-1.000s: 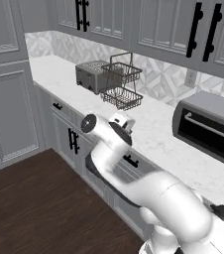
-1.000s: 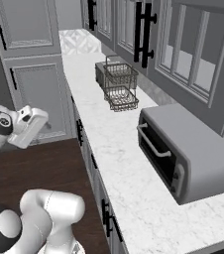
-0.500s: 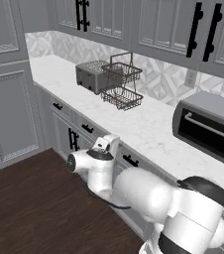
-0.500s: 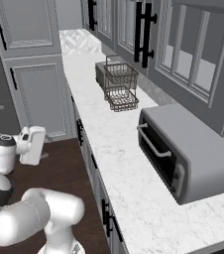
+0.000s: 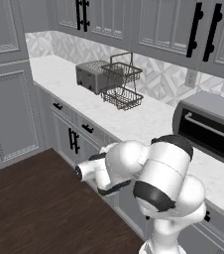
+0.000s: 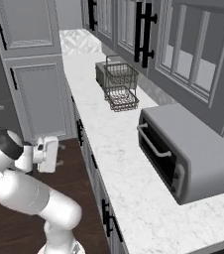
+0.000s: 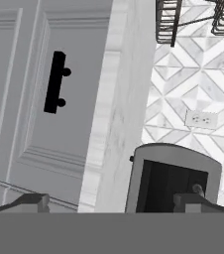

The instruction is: Take a straw from the drawer in front and place it inside the glass cup on the dining counter.

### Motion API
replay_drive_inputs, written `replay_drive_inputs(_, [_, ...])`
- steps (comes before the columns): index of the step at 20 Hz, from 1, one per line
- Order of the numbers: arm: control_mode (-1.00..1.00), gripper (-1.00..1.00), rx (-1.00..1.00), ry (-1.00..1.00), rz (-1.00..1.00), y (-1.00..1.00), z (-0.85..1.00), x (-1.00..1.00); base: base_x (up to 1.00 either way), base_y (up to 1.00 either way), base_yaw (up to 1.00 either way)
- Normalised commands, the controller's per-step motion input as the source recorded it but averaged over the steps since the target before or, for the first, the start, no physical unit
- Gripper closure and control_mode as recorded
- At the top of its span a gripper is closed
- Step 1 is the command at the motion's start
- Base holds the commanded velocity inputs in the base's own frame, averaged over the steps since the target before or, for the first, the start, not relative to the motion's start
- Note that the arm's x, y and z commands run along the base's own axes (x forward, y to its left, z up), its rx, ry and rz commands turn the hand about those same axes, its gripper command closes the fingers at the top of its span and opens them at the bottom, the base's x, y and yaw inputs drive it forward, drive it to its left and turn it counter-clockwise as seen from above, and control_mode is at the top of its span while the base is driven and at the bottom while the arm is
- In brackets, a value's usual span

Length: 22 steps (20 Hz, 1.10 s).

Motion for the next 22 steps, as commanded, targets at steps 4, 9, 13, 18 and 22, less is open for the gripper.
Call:
replay_drive_inputs(4, [-1.0, -1.0, 0.0, -0.05, -0.1, -0.23, -0.5, 0.44, 0.0, 0.0, 0.0])
replay_drive_inputs(9, [-1.0, -1.0, 0.0, -0.06, -0.13, -0.16, -0.46, 0.46, 0.0, 0.0, 0.0])
replay_drive_inputs(13, [-1.0, -1.0, -0.01, -0.09, -0.15, -0.17, -0.44, 0.28, 0.0, 0.0, 0.0])
replay_drive_inputs(18, [-1.0, -1.0, -0.07, -0.2, -0.15, -0.11, -0.32, 0.0, 0.0, 0.0, 0.0])
replay_drive_inputs(22, [-1.0, -1.0, -0.06, -0.22, -0.13, -0.11, -0.27, 0.14, 0.0, 0.0, 0.0])
